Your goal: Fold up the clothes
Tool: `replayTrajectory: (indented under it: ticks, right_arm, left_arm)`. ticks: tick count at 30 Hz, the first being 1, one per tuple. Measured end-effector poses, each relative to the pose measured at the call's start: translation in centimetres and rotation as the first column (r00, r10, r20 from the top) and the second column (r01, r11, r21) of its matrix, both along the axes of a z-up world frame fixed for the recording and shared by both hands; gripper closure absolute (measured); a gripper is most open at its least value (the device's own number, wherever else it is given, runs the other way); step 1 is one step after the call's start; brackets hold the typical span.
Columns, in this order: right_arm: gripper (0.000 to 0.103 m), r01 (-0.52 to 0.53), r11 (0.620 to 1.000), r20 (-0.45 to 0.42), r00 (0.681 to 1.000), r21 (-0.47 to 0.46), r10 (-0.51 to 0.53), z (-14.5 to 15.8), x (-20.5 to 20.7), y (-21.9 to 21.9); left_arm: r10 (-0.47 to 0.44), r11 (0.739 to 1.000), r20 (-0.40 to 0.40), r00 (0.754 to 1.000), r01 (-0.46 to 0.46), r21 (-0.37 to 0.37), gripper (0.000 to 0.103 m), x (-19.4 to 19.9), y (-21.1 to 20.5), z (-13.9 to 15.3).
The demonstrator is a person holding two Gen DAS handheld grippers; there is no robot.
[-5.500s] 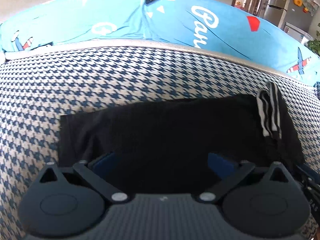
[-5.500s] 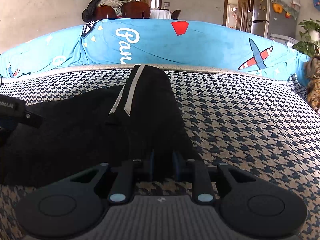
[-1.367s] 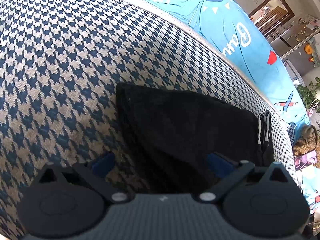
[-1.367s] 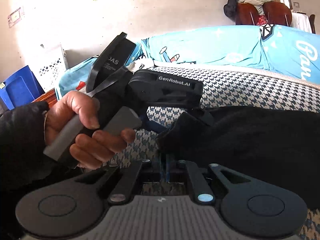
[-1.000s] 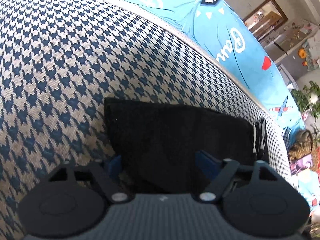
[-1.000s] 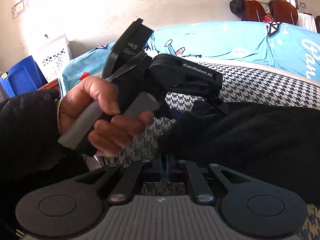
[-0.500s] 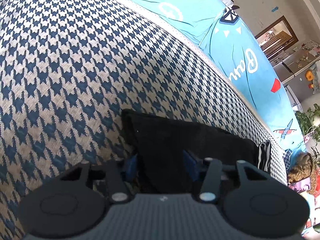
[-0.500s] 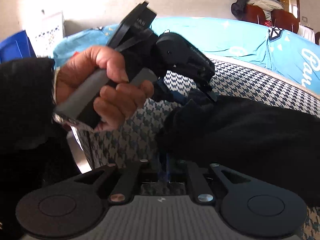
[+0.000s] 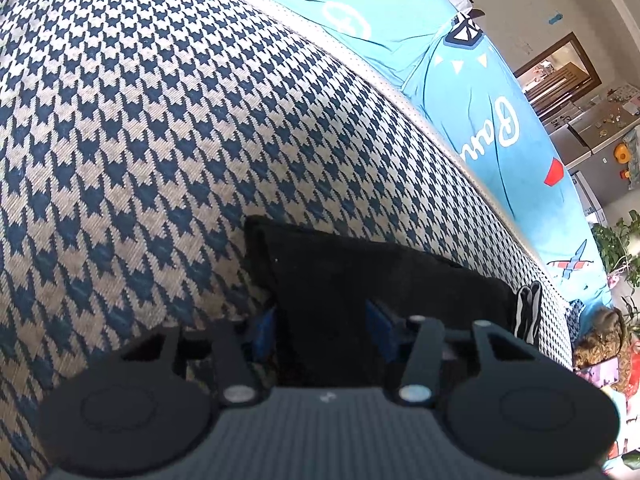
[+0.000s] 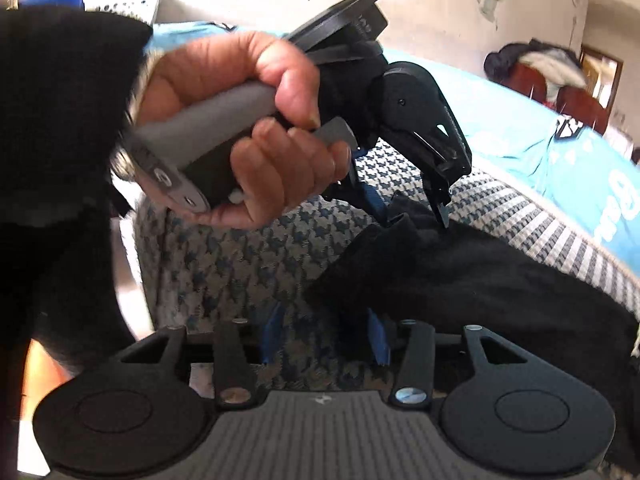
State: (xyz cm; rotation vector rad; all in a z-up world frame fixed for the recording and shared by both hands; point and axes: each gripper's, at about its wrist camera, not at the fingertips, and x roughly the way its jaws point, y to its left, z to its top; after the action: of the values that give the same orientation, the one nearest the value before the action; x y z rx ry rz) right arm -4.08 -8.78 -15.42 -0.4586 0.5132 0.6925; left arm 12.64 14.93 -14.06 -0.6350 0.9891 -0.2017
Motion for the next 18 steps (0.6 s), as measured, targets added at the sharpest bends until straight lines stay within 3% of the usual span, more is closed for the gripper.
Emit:
replayTrajectory:
  ticks: [3,5,6,13,18]
  right_arm:
    - [0.061,0.02,0.999,0.046,0.999,-0.027,-0.019,-0.7,0.2,0.5]
    - [0.086,0.034,0.999,0.064,0.997,-0.037,-0.032,-0.6,0.3,0.6]
    - [0.09,0.045,0.998,0.069,0.997,-0.042,-0.042,-0.6,0.4,0.5]
    - [0.093,0.151,0.979,-0.028,0.988,0.136,-0.149,2.1,1.8,-2.7]
    - [0.093,0.188,0.956,-0.057,0.982,0.226,-0.18,4.1,2.3,-4.3]
  left_arm:
    - [-0.002,1.0,-0.002,1.0,0.002,0.001,0.056,-0.1,0.0,0.0]
    - [-0.002,1.0,-0.006,1.0,0.002,-0.001,0.056,-0.1,0.0,0.0]
    - [-0.002,1.0,-0.008,1.0,0.002,-0.004,0.053,-0.1,0.1,0.0]
    - [0.016,0.999,-0.002,1.0,-0.016,-0.036,0.024,-0.4,0.5,0.3]
    - [0.012,0.999,-0.001,1.0,-0.012,-0.034,0.016,-0.1,0.1,0.3]
